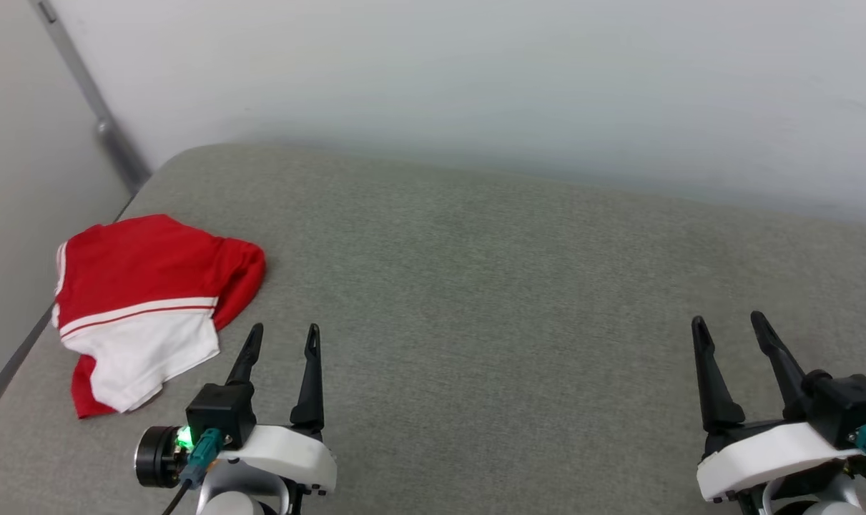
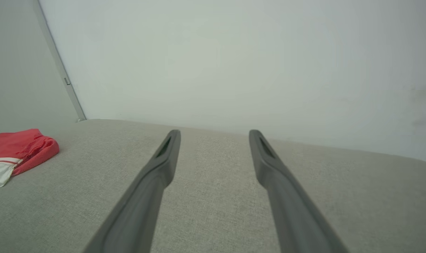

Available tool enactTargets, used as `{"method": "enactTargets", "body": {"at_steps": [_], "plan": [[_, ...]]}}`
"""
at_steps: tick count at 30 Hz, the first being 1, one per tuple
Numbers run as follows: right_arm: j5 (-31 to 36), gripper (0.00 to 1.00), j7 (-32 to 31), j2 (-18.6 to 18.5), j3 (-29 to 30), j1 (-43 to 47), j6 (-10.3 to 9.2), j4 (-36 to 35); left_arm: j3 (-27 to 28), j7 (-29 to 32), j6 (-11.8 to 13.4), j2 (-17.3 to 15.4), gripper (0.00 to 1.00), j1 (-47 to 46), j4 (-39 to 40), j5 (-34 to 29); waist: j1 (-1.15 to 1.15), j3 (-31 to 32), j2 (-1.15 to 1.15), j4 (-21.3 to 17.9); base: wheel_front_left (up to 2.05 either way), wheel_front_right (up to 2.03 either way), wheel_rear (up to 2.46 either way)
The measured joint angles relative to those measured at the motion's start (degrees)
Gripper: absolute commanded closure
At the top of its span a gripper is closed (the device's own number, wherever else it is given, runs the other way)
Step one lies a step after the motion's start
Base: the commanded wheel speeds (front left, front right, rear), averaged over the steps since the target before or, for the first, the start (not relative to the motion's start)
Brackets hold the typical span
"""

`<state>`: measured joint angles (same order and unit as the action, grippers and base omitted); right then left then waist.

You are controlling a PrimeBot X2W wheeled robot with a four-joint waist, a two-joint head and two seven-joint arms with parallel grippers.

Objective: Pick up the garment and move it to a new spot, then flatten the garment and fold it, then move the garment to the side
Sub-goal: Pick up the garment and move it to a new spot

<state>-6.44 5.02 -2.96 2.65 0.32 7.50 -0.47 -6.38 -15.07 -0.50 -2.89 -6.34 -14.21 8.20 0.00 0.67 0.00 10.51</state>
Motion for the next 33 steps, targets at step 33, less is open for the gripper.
{"method": "enactTargets", "body": {"at_steps": [33], "plan": [[1.88, 0.00, -2.30, 0.03, -7.25, -2.61, 0.01, -2.96, 8.65, 0.00, 0.23, -0.10, 0.00, 1.03, 1.55, -1.13, 0.00, -3.05, 0.00, 20.08, 0.00, 0.00, 0.00]]}}
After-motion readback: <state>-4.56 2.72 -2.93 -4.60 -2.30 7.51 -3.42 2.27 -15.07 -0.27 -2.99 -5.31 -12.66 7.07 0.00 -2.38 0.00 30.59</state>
